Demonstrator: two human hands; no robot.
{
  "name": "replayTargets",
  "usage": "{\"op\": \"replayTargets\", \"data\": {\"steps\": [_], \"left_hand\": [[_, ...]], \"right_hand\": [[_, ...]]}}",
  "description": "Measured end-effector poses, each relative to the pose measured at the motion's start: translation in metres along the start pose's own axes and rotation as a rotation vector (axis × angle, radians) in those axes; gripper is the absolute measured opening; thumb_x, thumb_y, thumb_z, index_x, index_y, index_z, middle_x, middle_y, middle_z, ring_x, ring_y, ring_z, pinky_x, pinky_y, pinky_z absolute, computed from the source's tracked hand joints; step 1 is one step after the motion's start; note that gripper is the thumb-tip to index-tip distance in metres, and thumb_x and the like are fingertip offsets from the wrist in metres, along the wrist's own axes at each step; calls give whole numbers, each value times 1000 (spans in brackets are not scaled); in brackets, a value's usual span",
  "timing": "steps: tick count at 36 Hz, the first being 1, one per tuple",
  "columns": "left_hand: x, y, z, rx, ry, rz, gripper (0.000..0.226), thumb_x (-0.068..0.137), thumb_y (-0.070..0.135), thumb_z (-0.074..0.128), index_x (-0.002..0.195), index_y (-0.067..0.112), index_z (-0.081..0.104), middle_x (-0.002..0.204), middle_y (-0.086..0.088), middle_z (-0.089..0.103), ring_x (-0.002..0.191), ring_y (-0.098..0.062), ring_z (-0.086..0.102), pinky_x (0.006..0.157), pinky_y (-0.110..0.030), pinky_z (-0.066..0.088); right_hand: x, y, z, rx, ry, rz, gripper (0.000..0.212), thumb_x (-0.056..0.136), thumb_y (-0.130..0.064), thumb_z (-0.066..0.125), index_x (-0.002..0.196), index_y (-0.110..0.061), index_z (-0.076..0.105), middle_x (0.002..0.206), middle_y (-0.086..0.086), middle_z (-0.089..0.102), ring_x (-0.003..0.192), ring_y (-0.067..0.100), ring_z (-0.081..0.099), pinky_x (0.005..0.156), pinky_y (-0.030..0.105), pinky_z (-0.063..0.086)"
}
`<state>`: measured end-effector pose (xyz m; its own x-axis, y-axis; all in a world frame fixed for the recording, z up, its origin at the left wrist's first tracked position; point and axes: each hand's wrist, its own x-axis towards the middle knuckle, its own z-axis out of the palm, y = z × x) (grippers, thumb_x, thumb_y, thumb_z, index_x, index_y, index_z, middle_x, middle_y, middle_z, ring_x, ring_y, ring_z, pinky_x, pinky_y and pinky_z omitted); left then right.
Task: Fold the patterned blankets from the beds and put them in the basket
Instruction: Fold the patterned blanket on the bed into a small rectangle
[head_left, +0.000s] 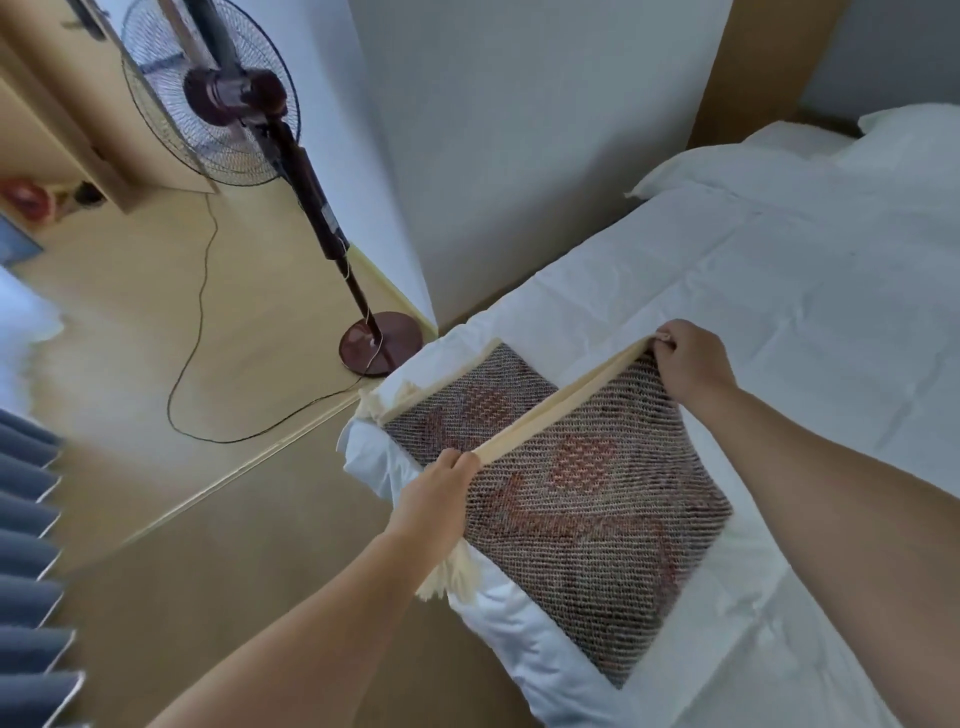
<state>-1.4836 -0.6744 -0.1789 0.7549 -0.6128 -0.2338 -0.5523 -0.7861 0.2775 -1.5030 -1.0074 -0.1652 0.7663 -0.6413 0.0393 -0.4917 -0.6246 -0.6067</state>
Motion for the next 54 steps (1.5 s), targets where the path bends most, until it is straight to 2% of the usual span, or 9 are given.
{"op": "replayTargets", "data": {"steps": [10, 14, 18, 23, 33, 41, 48, 51, 54], "left_hand": [[66, -57, -4, 9, -26, -66, 61, 82, -9, 44, 135, 20, 40, 117, 1, 48, 92, -21, 55, 64, -30, 40], [103, -92, 4, 0, -45, -75, 60, 83, -7, 47, 135, 22, 40, 119, 1, 47, 102, -20, 53, 72, -34, 48], [146, -132, 16, -12, -101, -43, 62, 81, -10, 44, 135, 20, 39, 121, -1, 46, 103, -21, 52, 74, -33, 46], [197, -182, 37, -24, -138, -13, 64, 79, -11, 43, 134, 21, 38, 125, -1, 44, 109, -25, 51, 83, -39, 49], [267, -257, 93, -9, -253, -11, 62, 81, -8, 48, 136, 21, 38, 123, -2, 45, 107, -24, 49, 83, -35, 46], [281, -289, 121, -6, -299, -5, 63, 80, -4, 53, 136, 21, 40, 125, -3, 45, 113, -25, 49, 86, -39, 48], [289, -300, 138, -28, -242, 7, 57, 84, 2, 47, 136, 26, 42, 126, -2, 43, 109, -25, 51, 90, -37, 45], [292, -296, 144, 87, -138, 14, 54, 85, 7, 42, 135, 26, 42, 138, -2, 37, 125, -25, 38, 107, -33, 26], [293, -280, 152, 130, -82, -2, 58, 81, 1, 40, 135, 19, 42, 154, -10, 23, 143, -30, 13, 119, -40, -1]], "right_hand": [[68, -27, 71, 79, -71, 10, 19, 96, -21, 50, 84, -9, 59, 85, 8, 63, 80, 25, 55, 68, 32, 40], [94, -37, 112, 47, -76, 17, 22, 98, -20, 45, 81, -9, 55, 76, 5, 56, 74, 25, 51, 63, 32, 35], [122, -40, 166, -4, -45, 20, 26, 100, -20, 39, 77, -12, 48, 74, 3, 53, 71, 23, 50, 60, 32, 31], [162, -41, 237, -50, 8, 17, 25, 102, -24, 35, 89, -12, 53, 90, 7, 56, 77, 23, 52, 66, 33, 37], [216, -30, 361, -260, -54, -49, 30, 102, -29, 34, 99, -10, 57, 99, 9, 58, 81, 30, 58, 68, 34, 42], [224, -18, 408, -344, -121, -104, 32, 102, -30, 31, 99, -8, 55, 97, 11, 56, 72, 27, 52, 62, 33, 38], [230, -7, 430, -416, -157, -114, 36, 103, -30, 29, 110, -7, 55, 109, 13, 56, 84, 32, 57, 66, 35, 40], [228, -8, 434, -508, -160, -122, 37, 102, -31, 33, 121, -5, 52, 121, 17, 51, 103, 35, 51, 81, 41, 40], [206, -16, 435, -571, -148, -178, 53, 100, -38, 33, 139, -3, 37, 146, 22, 34, 135, 38, 31, 112, 51, 20]]}}
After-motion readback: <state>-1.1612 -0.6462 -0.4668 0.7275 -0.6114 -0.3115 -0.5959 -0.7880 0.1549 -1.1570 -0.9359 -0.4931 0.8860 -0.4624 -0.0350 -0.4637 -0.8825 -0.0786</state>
